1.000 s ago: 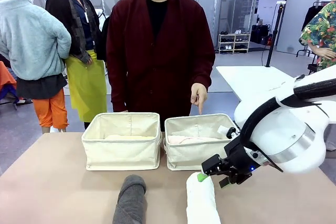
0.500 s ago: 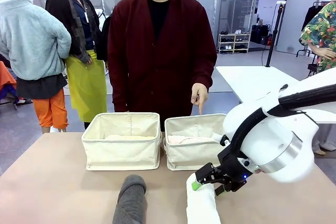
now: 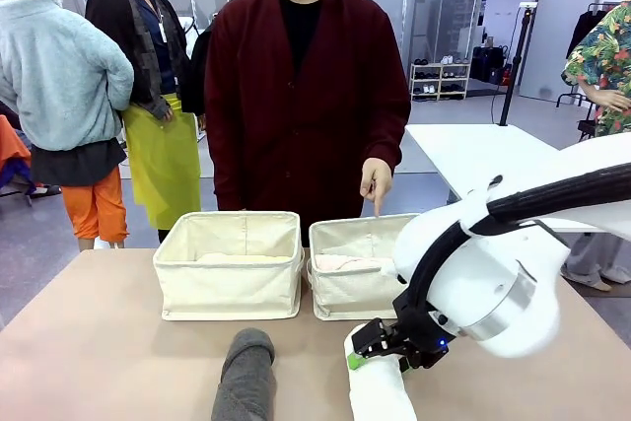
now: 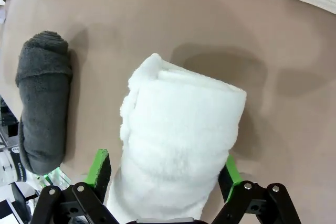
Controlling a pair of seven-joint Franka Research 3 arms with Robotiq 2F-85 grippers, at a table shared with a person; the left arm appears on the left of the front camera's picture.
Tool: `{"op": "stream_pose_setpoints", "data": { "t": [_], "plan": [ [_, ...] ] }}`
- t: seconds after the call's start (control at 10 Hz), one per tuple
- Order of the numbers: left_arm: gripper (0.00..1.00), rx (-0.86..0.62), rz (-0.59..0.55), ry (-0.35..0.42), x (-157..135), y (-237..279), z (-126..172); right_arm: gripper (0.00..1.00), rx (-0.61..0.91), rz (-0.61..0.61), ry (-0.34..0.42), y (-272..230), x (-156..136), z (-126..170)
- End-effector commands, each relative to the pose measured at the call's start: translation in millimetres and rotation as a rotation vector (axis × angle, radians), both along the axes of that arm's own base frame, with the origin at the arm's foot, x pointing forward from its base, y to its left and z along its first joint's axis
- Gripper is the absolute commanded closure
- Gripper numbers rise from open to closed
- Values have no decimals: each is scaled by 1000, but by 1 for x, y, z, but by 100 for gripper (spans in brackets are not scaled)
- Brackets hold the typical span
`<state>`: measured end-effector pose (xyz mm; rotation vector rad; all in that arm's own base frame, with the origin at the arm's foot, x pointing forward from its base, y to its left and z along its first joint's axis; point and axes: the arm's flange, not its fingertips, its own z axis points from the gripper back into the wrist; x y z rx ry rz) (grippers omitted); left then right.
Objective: Divide the towels into two baskets.
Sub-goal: Pick up one hotel-folded towel from the bottom of the table and place it in the Fabric basket indicated by the person.
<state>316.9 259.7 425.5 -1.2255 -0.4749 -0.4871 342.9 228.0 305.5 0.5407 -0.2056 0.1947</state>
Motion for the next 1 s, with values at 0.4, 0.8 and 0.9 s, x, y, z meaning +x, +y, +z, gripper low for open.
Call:
{"op": "stream_pose_setpoints", "data": {
  "t": [0.4,0.8,0.9],
  "plan": [
    [0,-2,-7,-5,-7,-2,2,57,-56,-5,-12,17,3,-10],
    [0,-2,-7,-5,-7,-2,2,57,-92,125,-27,19,-10,36],
    [0,-2,-7,-5,-7,-2,2,57,-130,176,-41,23,-16,56]
  ]
}}
